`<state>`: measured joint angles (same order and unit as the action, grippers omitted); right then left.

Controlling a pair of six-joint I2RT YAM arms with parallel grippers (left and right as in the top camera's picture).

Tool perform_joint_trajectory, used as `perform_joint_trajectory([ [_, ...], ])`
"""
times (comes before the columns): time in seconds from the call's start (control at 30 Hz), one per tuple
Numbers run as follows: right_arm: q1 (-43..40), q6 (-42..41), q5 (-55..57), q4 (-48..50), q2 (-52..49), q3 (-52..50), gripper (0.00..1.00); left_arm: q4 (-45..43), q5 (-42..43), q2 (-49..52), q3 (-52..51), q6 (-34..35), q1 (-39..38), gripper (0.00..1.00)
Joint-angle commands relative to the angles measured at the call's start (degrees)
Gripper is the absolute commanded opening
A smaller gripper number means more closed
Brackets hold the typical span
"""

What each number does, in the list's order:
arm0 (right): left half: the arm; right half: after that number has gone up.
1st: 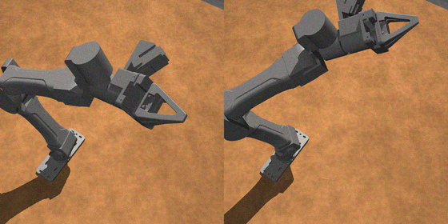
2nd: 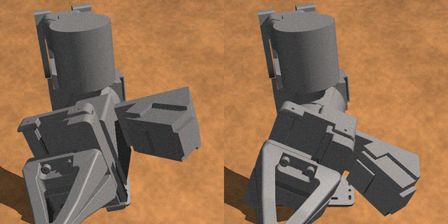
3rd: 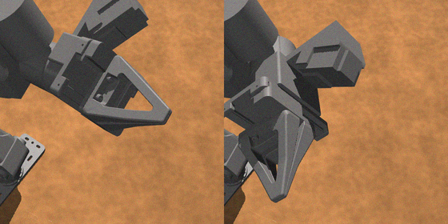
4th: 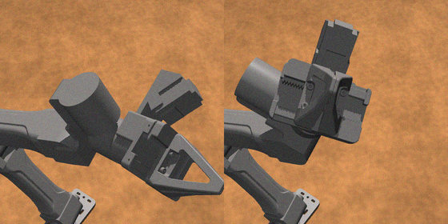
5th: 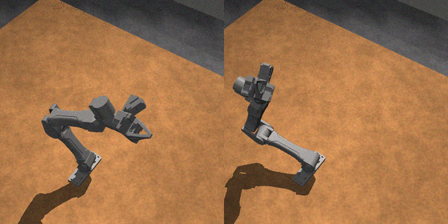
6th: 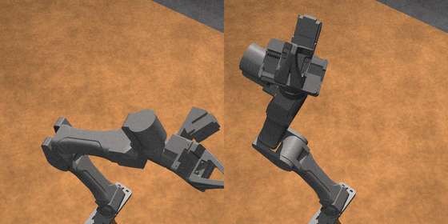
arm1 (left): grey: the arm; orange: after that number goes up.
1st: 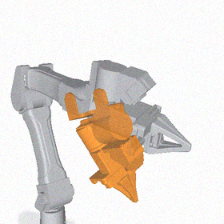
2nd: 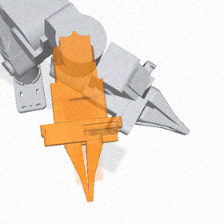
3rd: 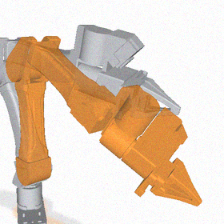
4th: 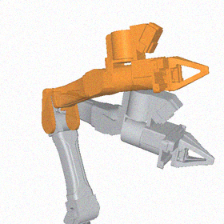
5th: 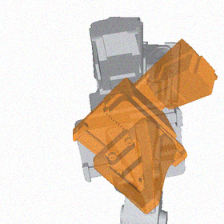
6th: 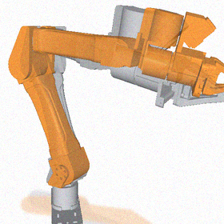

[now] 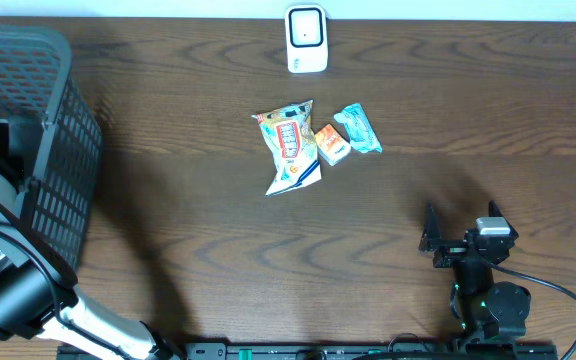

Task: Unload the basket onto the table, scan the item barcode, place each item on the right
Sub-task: 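Reach the left gripper into the basket and grasp the teal box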

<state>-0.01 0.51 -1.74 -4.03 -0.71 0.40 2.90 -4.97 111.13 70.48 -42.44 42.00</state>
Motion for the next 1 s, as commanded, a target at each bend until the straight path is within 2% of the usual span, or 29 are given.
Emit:
perform_joint_trajectory([
  [0.0,-0.28,0.39,-0.11,-0.22,0.22,-0.09,0.99,1.36,1.33,1.86,0.68,1.16,0.22,0.53],
  [0.17,-0.28,0.39,-0.11,-0.22,0.22,-0.09,0.99,2.49,1.36,2.64,0.66,4.17,0.26,0.24],
  [0.27,-0.28,0.42,-0.11,-0.22,0.22,-0.09,0.99,2.34,1.36,1.79,0.7,6.88,0.2,0.1],
  [0.47,-0.28,0.39,-0.11,-0.22,0.22,-0.09,0.99,1.88,1.92,-3.48,0.7,14.97,0.2,0.07],
  [0.6,-0.28,0.42,-0.11,-0.22,0.22,-0.09,0.99,0.15,10.43,-10.47,0.7,27.36,0.2,0.07],
  [0.7,-0.28,0.39,-0.13,-0.22,0.22,-0.09,0.99,-2.73,17.88,-16.96,0.7,40.61,0.2,0.07],
  [0.87,-0.28,0.39,-0.13,-0.22,0.22,-0.09,0.99,-5.84,24.74,-28.98,0.7,66.18,0.02,0.07],
  [0.97,-0.28,0.42,-0.11,-0.22,0.22,-0.09,0.99,-5.79,29.38,-34.75,0.7,74.75,-0.61,0.07],
])
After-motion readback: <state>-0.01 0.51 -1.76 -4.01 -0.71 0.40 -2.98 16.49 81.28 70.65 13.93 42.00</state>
